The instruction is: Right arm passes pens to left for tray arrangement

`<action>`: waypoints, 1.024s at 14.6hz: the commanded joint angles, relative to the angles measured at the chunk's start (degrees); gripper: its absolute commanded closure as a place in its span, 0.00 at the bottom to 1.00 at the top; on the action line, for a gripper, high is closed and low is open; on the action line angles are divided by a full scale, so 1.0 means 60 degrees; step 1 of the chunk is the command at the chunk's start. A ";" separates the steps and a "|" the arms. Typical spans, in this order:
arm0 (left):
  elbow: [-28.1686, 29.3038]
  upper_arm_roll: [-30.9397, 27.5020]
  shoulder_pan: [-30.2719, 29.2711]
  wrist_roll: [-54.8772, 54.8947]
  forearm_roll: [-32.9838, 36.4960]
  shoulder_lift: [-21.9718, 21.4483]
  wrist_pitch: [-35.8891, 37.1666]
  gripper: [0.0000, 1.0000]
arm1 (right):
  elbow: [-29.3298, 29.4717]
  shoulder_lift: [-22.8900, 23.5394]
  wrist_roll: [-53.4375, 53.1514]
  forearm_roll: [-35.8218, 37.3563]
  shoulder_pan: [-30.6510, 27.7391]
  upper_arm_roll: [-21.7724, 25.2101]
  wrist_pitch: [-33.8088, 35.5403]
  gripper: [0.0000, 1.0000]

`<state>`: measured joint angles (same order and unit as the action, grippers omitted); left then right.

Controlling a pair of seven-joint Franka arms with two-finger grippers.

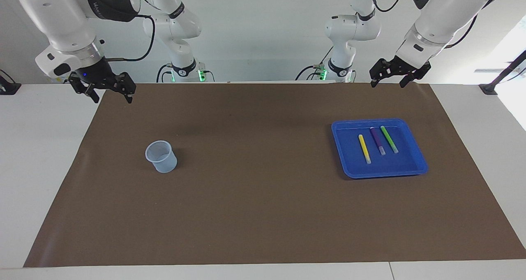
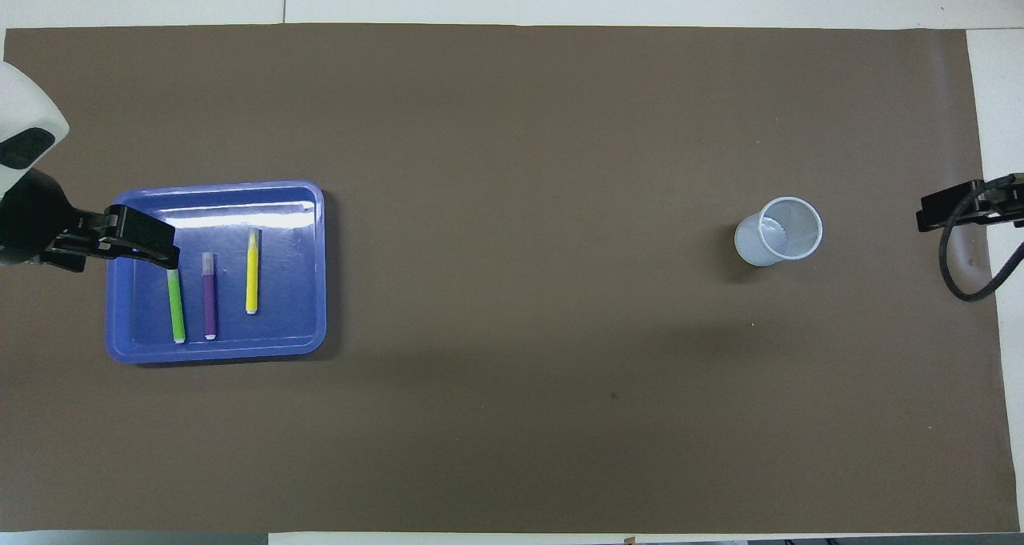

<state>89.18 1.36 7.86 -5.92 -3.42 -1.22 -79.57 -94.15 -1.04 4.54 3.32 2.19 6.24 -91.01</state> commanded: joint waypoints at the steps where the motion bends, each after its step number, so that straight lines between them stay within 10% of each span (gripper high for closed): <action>1: -0.0215 -0.0124 0.0038 0.0093 0.0043 0.0057 0.0124 0.00 | -0.0129 -0.0149 0.0078 -0.0202 -0.0145 -0.0088 0.0051 0.00; 15: -0.0229 -0.0139 0.0052 0.0122 0.0014 0.0056 0.0152 0.00 | -0.0129 -0.0149 0.0078 -0.0202 -0.0145 -0.0088 0.0051 0.00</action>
<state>89.14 1.05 7.85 -5.92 -3.39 -1.22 -79.58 -94.15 -1.04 4.54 3.32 2.19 6.24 -91.01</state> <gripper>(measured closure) 0.000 0.000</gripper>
